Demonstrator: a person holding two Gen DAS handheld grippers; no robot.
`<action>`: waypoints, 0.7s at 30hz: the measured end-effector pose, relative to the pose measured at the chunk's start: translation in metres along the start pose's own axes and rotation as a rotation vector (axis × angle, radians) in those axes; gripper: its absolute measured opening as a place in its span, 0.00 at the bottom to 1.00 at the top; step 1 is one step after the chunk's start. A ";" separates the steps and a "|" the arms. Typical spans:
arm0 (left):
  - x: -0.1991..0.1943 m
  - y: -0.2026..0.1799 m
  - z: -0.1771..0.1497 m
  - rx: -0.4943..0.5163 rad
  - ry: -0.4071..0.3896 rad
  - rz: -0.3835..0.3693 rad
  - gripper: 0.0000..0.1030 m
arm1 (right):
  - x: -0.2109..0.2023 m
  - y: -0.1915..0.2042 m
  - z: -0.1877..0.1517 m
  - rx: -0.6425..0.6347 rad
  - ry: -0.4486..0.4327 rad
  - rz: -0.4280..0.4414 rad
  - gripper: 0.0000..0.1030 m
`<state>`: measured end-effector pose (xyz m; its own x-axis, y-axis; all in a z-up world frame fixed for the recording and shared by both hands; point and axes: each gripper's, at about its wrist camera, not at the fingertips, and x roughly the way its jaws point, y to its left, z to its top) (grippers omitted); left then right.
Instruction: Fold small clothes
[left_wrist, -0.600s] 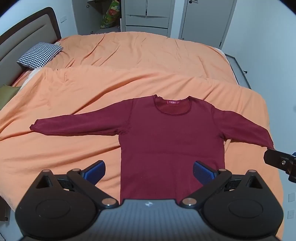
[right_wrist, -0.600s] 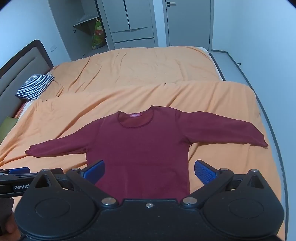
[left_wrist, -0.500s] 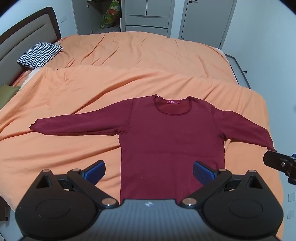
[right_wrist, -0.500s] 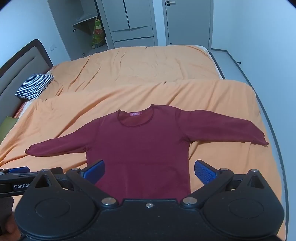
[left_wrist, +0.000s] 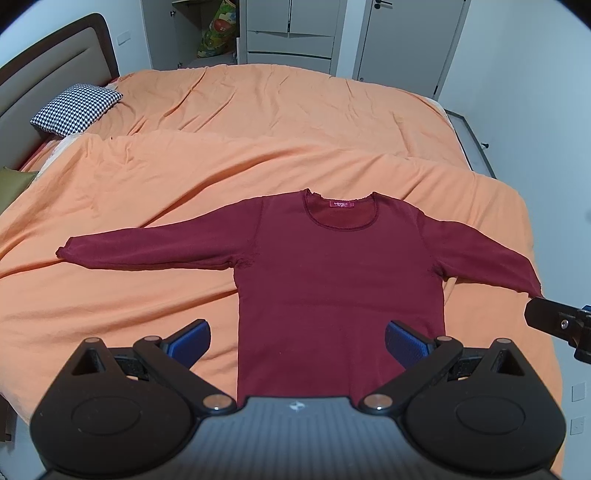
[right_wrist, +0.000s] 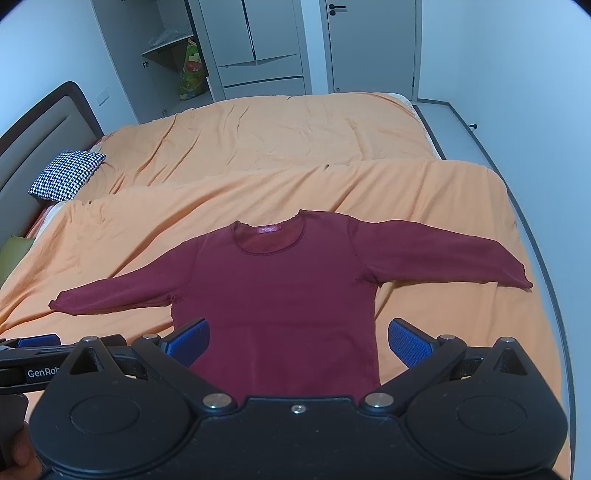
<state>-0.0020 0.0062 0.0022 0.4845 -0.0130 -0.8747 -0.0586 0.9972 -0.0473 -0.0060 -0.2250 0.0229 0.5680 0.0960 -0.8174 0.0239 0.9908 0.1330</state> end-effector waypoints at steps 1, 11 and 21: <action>-0.001 0.001 0.000 -0.001 -0.001 -0.001 1.00 | 0.000 0.000 0.000 -0.001 -0.001 0.000 1.00; 0.004 0.006 0.003 -0.002 0.013 -0.011 1.00 | 0.000 0.005 0.000 -0.004 -0.002 -0.017 1.00; 0.021 0.018 0.013 0.023 0.036 -0.043 1.00 | 0.006 0.018 0.001 0.014 0.014 -0.059 1.00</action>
<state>0.0183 0.0246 -0.0106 0.4548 -0.0579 -0.8887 -0.0186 0.9970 -0.0745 -0.0015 -0.2065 0.0207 0.5538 0.0393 -0.8317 0.0682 0.9934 0.0923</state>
